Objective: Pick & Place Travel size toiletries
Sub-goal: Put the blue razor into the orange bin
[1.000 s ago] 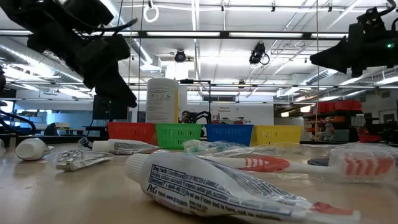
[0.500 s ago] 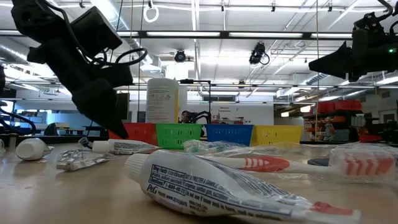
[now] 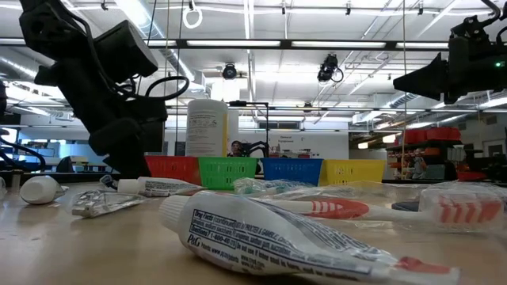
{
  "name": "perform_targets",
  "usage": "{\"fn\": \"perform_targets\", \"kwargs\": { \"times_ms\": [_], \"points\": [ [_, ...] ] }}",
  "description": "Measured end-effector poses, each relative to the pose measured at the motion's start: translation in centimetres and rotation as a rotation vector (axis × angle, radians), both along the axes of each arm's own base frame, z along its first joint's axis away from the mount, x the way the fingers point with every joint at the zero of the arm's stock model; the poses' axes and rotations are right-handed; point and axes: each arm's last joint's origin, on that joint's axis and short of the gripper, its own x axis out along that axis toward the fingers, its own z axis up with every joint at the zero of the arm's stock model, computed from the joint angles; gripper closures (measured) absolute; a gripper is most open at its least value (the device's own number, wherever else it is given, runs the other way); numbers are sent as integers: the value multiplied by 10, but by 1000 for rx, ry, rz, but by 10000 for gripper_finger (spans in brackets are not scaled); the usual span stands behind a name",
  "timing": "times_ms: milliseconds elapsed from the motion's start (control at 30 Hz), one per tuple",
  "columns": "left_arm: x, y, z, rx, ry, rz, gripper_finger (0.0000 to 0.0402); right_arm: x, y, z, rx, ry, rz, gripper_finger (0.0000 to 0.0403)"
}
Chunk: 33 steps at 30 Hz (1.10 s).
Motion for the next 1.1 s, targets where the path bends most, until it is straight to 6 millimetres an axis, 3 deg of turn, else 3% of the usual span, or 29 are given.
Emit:
{"fn": "perform_targets", "kwargs": {
  "times_ms": [600,900,1100],
  "points": [
    [0,0,-1,-86,15,-37,361,0,0,0,0,0,0,300],
    [-1,3,0,-109,9,-37,351,0,0,0,0,0,0,300],
    [6,3,8,-108,2,-43,367,0,0,0,0,1,0,300]
  ]
}}
